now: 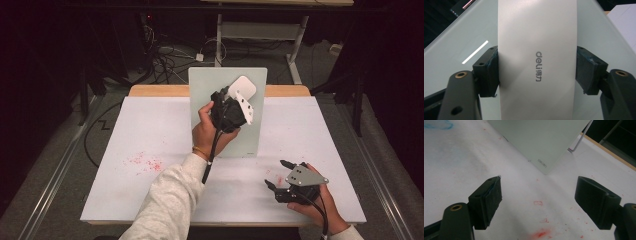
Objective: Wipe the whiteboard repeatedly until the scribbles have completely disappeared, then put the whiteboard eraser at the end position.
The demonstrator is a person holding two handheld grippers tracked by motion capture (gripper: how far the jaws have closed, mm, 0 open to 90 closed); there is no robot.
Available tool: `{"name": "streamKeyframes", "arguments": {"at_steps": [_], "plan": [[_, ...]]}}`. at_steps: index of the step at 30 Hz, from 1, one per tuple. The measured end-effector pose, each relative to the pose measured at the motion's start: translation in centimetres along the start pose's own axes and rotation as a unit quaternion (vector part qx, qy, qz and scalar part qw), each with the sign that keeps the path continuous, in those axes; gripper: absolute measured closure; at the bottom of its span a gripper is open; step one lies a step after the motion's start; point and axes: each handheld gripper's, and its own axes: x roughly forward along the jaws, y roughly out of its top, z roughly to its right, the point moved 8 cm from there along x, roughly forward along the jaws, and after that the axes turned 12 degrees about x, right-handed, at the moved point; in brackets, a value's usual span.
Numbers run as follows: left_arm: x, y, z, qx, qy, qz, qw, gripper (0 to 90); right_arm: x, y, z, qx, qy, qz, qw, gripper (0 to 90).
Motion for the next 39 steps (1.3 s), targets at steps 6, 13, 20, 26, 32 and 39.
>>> {"name": "streamKeyframes", "arguments": {"at_steps": [6,13,20,26,32,39], "plan": [[-0.3,-1.1,0.3,0.011,-0.010,-0.004,0.9999,29.0,0.1,0.0,-0.1,-0.003,0.001,-0.002,1.0000,22.0],[-1.4,-2.0,0.2,-0.009,-0.041,0.013,0.9990,29.0,0.0,0.0,0.1,0.001,-0.001,0.003,1.0000,22.0],[-3.3,-2.8,0.3,-0.002,-0.062,0.032,0.9975,29.0,0.0,0.3,0.3,0.004,-0.006,0.007,0.9999,22.0],[-4.4,-4.1,0.6,-0.010,-0.086,0.038,0.9955,29.0,-0.1,0.5,0.6,0.008,-0.011,0.011,0.9999,22.0],[-5.8,-5.4,0.4,0.000,-0.103,0.040,0.9938,29.0,-0.2,0.6,0.8,0.012,-0.014,0.014,0.9997,22.1],[-7.2,-7.0,0.3,0.007,-0.135,0.040,0.9901,29.0,-0.3,0.7,0.8,0.012,-0.015,0.018,0.9997,22.0]]}}
